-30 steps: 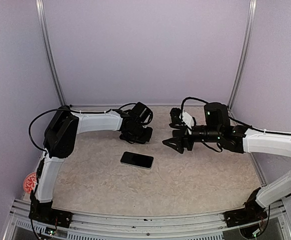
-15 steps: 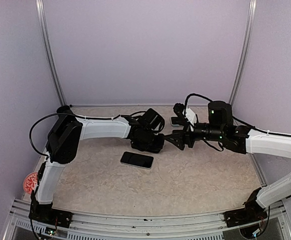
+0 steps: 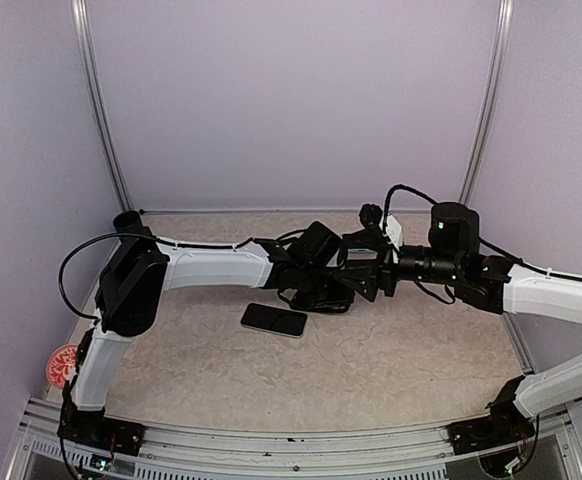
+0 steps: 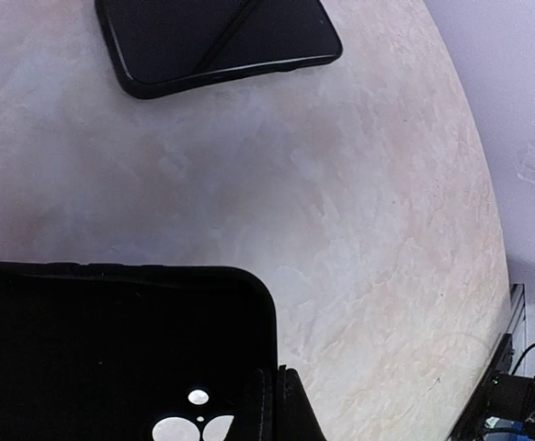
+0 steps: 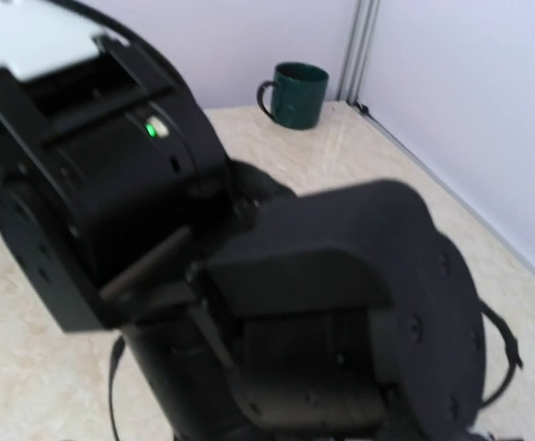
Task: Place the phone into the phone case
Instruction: Place the phone case at the center of the board, then pick up the phone at the center of the board.
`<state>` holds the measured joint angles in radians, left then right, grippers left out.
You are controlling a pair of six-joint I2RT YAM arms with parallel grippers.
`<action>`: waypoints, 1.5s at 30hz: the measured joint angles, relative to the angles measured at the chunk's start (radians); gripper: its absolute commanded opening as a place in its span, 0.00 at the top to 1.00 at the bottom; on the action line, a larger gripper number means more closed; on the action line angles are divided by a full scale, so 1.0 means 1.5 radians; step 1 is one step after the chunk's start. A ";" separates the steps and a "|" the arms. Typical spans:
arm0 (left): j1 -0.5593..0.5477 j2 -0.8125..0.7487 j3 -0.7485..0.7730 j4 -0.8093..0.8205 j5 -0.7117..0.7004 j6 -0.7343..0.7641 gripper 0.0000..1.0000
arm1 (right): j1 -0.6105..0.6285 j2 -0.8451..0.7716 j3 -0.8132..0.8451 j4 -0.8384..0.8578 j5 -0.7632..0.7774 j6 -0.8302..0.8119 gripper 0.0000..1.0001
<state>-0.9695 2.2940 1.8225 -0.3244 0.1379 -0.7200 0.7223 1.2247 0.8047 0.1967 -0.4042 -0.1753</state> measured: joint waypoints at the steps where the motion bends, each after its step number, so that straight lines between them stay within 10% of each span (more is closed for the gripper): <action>1: -0.003 0.001 0.000 0.006 0.006 -0.006 0.97 | 0.000 -0.003 -0.002 0.003 -0.004 0.001 0.13; 26: 0.079 -0.109 -0.142 0.134 0.047 -0.027 0.21 | -0.004 -0.008 -0.004 0.012 -0.051 -0.001 0.11; 45: 0.136 -0.299 -0.355 0.165 -0.030 -0.011 0.01 | 0.011 0.199 -0.003 0.024 -0.109 0.006 0.09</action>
<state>-0.7658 1.8458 1.2900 -0.0772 0.0933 -0.7361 0.7383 1.5238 0.8001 0.2321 -0.5678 -0.1669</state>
